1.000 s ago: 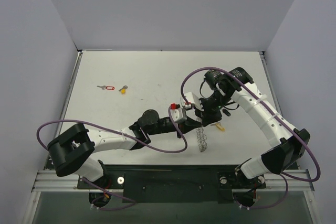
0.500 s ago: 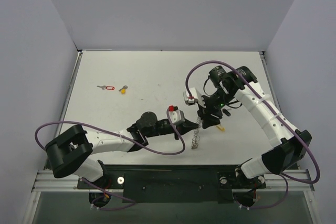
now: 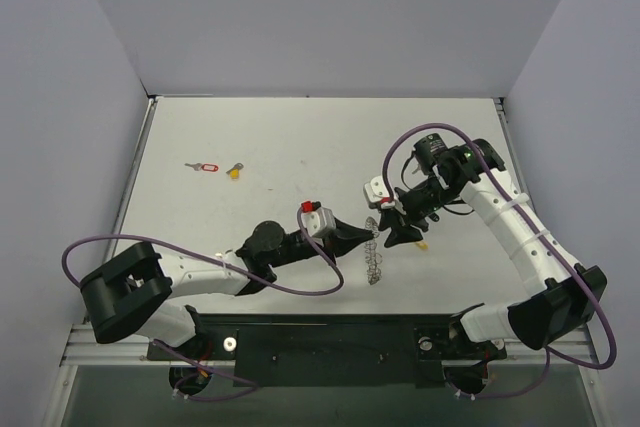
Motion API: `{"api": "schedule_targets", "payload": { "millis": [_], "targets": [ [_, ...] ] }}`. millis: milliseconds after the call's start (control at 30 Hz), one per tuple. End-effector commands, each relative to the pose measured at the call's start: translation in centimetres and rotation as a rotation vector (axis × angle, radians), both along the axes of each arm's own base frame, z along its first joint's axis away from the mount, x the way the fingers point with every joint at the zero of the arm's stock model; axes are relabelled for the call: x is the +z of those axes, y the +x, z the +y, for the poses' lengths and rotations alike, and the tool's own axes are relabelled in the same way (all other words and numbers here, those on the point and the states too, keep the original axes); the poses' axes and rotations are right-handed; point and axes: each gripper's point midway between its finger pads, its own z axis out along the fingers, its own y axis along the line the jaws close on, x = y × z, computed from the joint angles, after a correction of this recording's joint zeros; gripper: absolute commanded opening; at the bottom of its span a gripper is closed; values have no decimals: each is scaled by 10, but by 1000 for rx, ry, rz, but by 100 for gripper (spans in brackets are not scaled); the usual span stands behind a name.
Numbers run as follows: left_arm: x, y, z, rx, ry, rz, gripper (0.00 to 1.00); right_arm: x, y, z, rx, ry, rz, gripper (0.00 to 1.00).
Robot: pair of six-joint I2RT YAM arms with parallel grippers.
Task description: Put the keys on the keyring
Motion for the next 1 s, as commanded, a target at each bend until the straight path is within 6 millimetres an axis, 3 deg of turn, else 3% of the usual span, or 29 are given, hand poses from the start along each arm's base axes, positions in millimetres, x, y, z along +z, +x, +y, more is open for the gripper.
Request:
{"api": "schedule_targets", "payload": {
  "millis": [0,300,967],
  "targets": [
    [50,0,13,31,-192,-17,0,7,-5,10,33,74,24,36],
    [61,2,20,49,-273,11,0,16,-12,19,35,136,80,26],
    [56,-4,16,6,-267,22,0,21,-17,23,69,157,124,16]
  ]
}}
